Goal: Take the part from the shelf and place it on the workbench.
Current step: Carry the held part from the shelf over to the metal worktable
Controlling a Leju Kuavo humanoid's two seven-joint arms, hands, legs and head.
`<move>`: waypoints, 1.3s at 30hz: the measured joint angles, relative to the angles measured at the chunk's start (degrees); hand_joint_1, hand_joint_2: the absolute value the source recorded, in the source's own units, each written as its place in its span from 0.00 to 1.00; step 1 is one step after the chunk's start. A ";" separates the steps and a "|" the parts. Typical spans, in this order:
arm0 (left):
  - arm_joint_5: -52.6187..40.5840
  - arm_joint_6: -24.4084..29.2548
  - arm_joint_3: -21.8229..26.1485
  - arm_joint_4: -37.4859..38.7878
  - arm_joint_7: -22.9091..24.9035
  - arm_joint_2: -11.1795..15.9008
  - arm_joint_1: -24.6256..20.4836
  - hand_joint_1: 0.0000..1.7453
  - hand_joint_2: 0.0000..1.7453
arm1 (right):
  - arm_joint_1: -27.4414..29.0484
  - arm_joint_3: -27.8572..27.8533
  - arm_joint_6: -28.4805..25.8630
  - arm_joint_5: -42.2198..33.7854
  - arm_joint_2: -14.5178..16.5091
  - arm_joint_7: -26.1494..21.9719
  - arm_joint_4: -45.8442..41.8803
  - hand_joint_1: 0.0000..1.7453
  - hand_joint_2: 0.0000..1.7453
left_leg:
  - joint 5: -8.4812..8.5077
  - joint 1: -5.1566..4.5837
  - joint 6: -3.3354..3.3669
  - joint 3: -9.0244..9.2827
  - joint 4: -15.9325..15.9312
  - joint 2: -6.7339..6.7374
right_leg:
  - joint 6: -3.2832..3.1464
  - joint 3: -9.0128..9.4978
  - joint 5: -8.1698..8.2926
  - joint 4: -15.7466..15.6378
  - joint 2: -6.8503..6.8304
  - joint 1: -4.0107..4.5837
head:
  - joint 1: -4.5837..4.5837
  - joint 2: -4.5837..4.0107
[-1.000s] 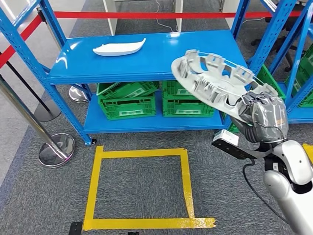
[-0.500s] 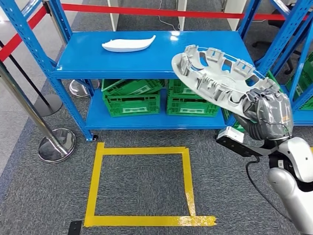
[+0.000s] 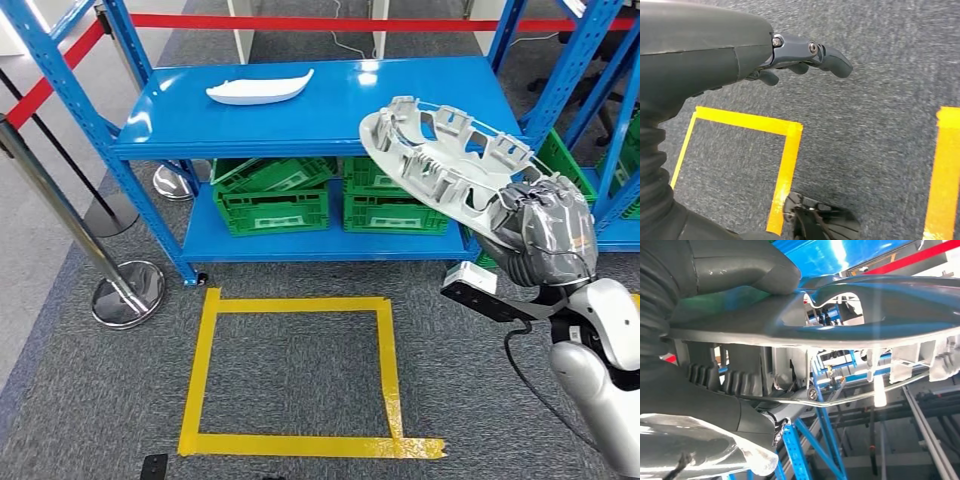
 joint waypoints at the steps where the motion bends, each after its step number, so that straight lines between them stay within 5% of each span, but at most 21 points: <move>1: -0.01 -0.02 0.00 0.00 0.01 0.01 0.08 0.00 1.00 | 0.20 0.01 0.00 0.11 0.00 0.00 -0.03 1.00 1.00 | 0.73 0.06 0.00 0.54 -0.49 0.08 | 0.00 0.00 0.01 0.00 -0.36 0.01 | -0.01 0.00; 5: -0.01 -0.17 0.00 0.01 0.01 0.11 -0.02 0.00 1.00 | 0.70 0.04 0.07 0.84 -0.07 -0.13 -0.36 1.00 1.00 | 6.41 -0.46 0.95 7.40 -13.83 2.92 | 0.34 0.14 -0.01 0.07 -1.87 0.29 | 0.01 0.00; 7: 0.01 -0.31 0.00 0.00 -0.01 0.17 -0.15 0.00 1.00 | 0.69 0.07 0.16 1.37 -0.17 -0.26 -0.45 1.00 1.00 | 6.37 -0.89 1.46 7.95 -15.76 3.46 | 0.84 0.00 0.11 0.01 -2.77 0.54 | 0.05 0.00; 9: 0.02 -0.40 0.01 0.00 -0.01 0.17 -0.12 0.00 1.00 | 0.52 0.13 0.21 1.64 -0.23 -0.33 -0.48 1.00 1.00 | 6.70 -0.78 2.11 7.78 -16.23 2.46 | 1.38 -0.06 -0.06 -0.01 -3.34 0.48 | 0.07 0.00; 11: 0.02 -0.49 0.01 0.00 -0.01 0.13 -0.23 0.00 1.00 | 0.32 0.18 0.27 1.72 -0.38 -0.38 -0.58 1.00 1.00 | 7.25 -0.52 2.90 7.78 -16.75 1.42 | 1.74 -1.27 -2.05 2.54 -1.54 0.33 | 0.23 0.00; 14: 0.01 -0.57 0.00 0.00 -0.01 -0.04 -0.46 0.00 1.00 | 0.13 0.31 0.37 1.82 -0.61 -0.43 -0.67 1.00 1.00 | 7.62 -0.48 3.45 7.58 -16.83 -0.20 | 1.88 -6.15 -6.90 13.08 1.53 0.32 | 0.56 0.00; 16: -0.04 -0.66 0.00 0.00 -0.01 -0.11 -0.42 0.00 1.00 | 0.05 0.50 0.58 2.02 -0.64 -0.47 -0.67 1.00 1.00 | 7.66 -0.55 3.50 7.55 -16.70 -1.37 | 1.87 -7.48 -6.61 15.59 1.86 0.37 | 0.56 0.00; 19: -0.54 -0.84 -0.01 0.00 0.00 -0.20 -0.59 0.00 1.00 | -0.64 1.07 1.51 3.18 -0.95 -0.41 -0.69 1.00 1.00 | 7.54 -0.60 3.24 7.37 -16.13 -3.22 | 1.78 -3.07 -1.21 6.12 3.38 0.14 | 0.57 0.00; 22: -1.06 -0.85 -0.05 0.01 0.15 -0.25 -0.86 0.00 1.00 | -1.64 1.46 2.16 4.26 -1.60 -0.17 -0.91 1.00 1.00 | 7.78 -0.60 2.44 6.19 -15.35 -4.81 | 1.52 -0.49 -0.45 0.99 5.15 -0.01 | 0.49 0.00; 24: -1.19 -0.82 -0.07 0.01 0.24 -0.18 -0.76 0.00 1.00 | -2.16 1.70 2.42 4.59 -1.76 -0.02 -1.03 1.00 1.00 | 7.97 -0.44 1.84 5.71 -15.23 -5.36 | 1.05 -0.46 -0.23 0.75 4.24 0.01 | 0.50 0.00; 26: -1.25 -0.80 -0.08 0.00 0.27 -0.10 -0.78 0.00 1.00 | -2.70 2.08 2.65 4.87 -1.84 0.07 -1.13 1.00 1.00 | 6.54 -0.54 1.16 4.76 -13.25 -3.62 | 0.45 -0.31 -0.03 0.49 3.10 -0.13 | 0.15 0.00; 29: -1.38 -0.84 -0.19 0.00 0.34 -0.07 -1.06 0.00 1.00 | -3.54 2.70 2.99 5.24 -1.95 0.23 -1.24 1.00 1.00 | 1.78 -0.16 0.17 0.46 -3.52 -0.47 | -0.07 -0.22 -0.06 0.41 1.22 -0.01 | -0.31 0.00; 31: -1.39 -0.87 -0.27 0.00 0.42 -0.07 -1.01 0.00 1.00 | -3.91 3.04 3.16 5.31 -1.96 0.26 -1.24 1.00 1.00 | 1.13 0.09 -0.02 -1.07 0.08 -0.10 | -0.14 -0.18 -0.13 0.42 -0.03 0.07 | -0.32 0.00; 32: -1.39 -0.89 -0.32 0.00 0.45 -0.07 -0.97 0.00 1.00 | -4.06 3.20 3.26 5.30 -1.96 0.26 -1.24 1.00 1.00 | 2.27 0.14 0.02 -0.48 -1.08 0.01 | -0.13 -0.14 -0.16 0.42 -0.61 0.11 | -0.33 0.00; 35: -1.56 -0.95 -0.43 0.00 0.57 0.01 -1.04 0.00 1.00 | -4.72 3.71 3.72 5.21 -1.96 0.23 -1.25 1.00 1.00 | 7.16 -0.28 0.72 4.51 -11.51 1.96 | 0.08 0.05 -0.34 0.43 -2.17 0.39 | -0.32 0.00; 37: -1.71 -1.07 -0.48 0.00 0.69 0.09 -1.24 0.00 1.00 | -5.82 4.19 4.23 5.12 -1.95 0.19 -1.25 1.00 1.00 | 7.85 -0.85 1.34 5.98 -15.15 3.32 | 0.44 -0.10 -0.37 0.44 -3.04 0.66 | -0.27 0.00; 39: -1.75 -1.17 -0.52 0.00 0.87 0.17 -1.36 0.00 1.00 | -7.21 4.83 4.76 4.99 -1.93 0.13 -1.24 1.00 1.00 | 7.95 -0.94 1.93 5.95 -15.76 2.61 | 0.97 -0.23 -0.44 0.27 -3.96 0.75 | -0.25 0.00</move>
